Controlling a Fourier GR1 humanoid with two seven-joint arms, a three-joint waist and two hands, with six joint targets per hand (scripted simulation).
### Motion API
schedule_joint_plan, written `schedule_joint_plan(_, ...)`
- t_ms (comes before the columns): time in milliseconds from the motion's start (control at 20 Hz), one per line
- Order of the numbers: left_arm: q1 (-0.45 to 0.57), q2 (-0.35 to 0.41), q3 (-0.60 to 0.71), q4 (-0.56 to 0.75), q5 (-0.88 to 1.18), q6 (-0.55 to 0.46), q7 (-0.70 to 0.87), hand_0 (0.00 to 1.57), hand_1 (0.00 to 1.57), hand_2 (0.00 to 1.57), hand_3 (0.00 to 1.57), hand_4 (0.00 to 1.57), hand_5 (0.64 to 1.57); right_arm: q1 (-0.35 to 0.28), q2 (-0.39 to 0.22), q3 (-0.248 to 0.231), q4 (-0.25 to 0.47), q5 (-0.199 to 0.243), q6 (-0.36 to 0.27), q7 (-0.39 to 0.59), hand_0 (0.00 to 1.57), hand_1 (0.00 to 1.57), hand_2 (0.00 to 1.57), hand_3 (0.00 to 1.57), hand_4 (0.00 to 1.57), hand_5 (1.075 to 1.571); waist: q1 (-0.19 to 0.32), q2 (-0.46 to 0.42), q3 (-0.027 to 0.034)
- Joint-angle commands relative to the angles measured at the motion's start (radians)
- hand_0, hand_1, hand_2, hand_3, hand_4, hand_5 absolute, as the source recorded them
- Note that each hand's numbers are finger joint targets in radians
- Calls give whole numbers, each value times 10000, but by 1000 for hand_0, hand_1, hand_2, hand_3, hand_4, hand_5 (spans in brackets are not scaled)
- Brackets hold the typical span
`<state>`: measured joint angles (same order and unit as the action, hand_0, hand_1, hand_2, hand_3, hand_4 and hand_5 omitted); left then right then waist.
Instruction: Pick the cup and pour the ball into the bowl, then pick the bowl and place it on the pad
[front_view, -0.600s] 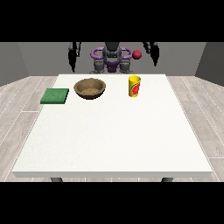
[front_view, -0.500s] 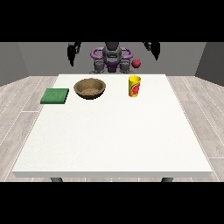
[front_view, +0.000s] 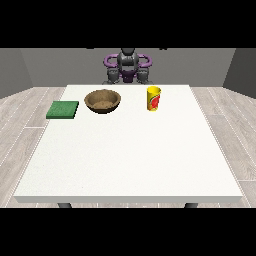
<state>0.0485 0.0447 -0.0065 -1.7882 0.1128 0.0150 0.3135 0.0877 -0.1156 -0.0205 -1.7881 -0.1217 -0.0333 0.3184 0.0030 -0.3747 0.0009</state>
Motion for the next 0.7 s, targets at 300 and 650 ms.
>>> schedule_joint_plan(300,-878,-437,-751,-1709,-440,944,761,0,0,0,0,591,1557,-1191,-202,-722,-2006,-254,-626,1317,0,0,0,0,760,1549,-117,2071,-9)
schedule_joint_plan(650,-2239,-444,-810,190,-1485,1548,-2008,0,0,0,0,548,1526,-1499,531,-50,-778,124,-179,-1532,0,0,0,87,712,1545,-545,4702,-6)
